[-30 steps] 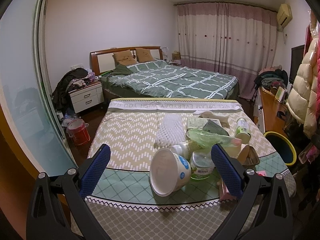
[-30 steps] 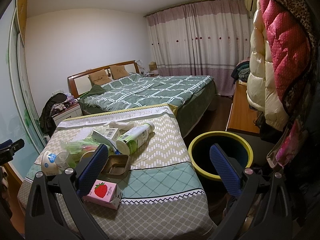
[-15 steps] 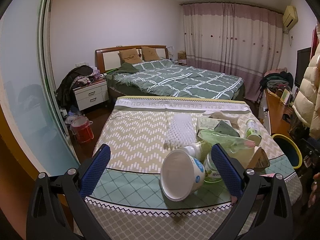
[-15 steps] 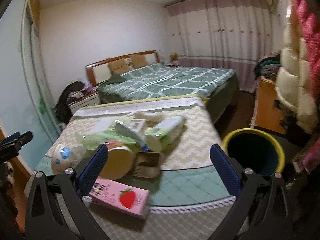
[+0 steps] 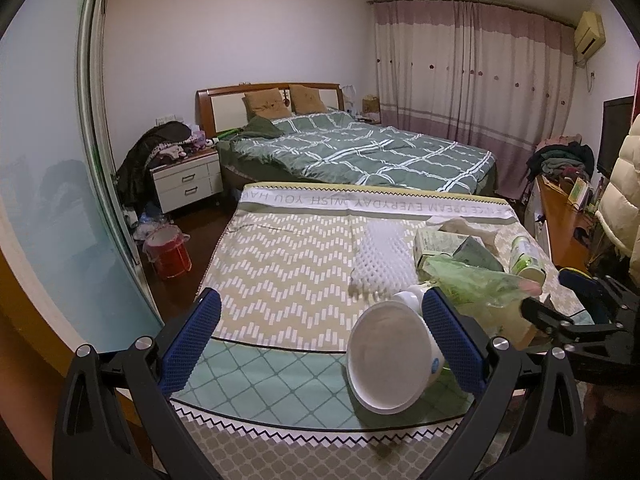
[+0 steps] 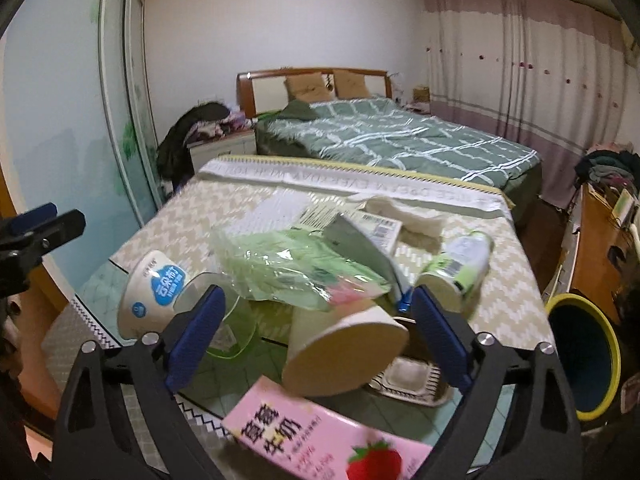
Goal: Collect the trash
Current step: 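Grasp the green plastic bag on the table with the right gripper and lift it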
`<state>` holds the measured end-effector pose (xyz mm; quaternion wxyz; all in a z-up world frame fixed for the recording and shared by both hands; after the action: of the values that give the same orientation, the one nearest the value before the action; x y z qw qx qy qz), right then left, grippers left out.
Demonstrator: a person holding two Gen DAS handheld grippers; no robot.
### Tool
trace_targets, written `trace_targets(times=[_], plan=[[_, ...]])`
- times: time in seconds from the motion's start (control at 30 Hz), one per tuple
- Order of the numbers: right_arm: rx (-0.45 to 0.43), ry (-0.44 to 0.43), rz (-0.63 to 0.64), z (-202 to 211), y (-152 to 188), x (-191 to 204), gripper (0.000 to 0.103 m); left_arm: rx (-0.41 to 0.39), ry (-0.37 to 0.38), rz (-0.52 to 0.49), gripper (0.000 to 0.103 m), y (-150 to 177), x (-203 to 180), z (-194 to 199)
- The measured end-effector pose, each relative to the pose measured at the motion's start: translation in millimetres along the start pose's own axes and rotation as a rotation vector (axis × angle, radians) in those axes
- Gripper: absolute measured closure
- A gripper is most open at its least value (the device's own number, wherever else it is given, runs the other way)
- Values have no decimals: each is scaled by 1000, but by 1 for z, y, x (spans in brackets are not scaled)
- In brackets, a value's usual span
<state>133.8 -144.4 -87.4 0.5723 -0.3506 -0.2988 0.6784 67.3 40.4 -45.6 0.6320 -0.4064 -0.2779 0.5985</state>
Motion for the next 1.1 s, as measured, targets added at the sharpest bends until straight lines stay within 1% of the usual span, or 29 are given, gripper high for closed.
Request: trace_targets(times=[0.13,0.23,0.3,0.4,0.43,0.47,0.53,0.63,0.67,0.7,0.9,1.03,1.07,1.1], plan=[[2,1,26,-9,-4,4,15,4,6,0,4,-2,1,-6],[13,-6,54,-20,-9,10,22,4,12,-3,4,-3,0,-10],[22,-17,66,-24,-11,12,31,6,18,-5,4,-4,-1,-12],[26,-51,73,-26,-13,13,40,8,25,-7,4,-4,-2,-15],[29,-68,72,-27,-14,14,49,9,26,-8,4,-4,-2,-16],[33,-85,69,-27,-15,14,60,11,28,-9,4,-4,-3,-17],[33,-103,74,-27,-17,15,69,12,31,-11,4,-4,-4,-17],[12,-128,76,-22,-22,15,87,12,35,-16,4,-4,-6,-17],[4,-129,73,-19,-23,16,89,12,35,-16,4,-3,-7,-17],[-9,-132,71,-15,-25,14,102,12,36,-17,4,-3,-7,-17],[-84,-158,40,9,-39,7,103,10,41,-19,4,-3,-8,-16],[-106,-150,98,14,-40,12,102,5,46,-24,4,-3,-11,-13],[-91,-154,110,11,-38,15,95,4,47,-25,4,-3,-11,-12],[-73,-160,116,7,-35,18,81,1,46,-26,4,-4,-12,-12]])
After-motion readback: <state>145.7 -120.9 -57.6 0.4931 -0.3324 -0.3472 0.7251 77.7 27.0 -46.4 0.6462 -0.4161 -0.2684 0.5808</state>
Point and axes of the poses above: each gripper's, at about its wrist camera, not at the fingertips, and z roughly against the way its jaws point, x to its left, y to its underside, the point moved 2 cm from there along -z, roughly the way its jaws point, and after that the axes turned 14 degrees about y, right-handed, at the moved point
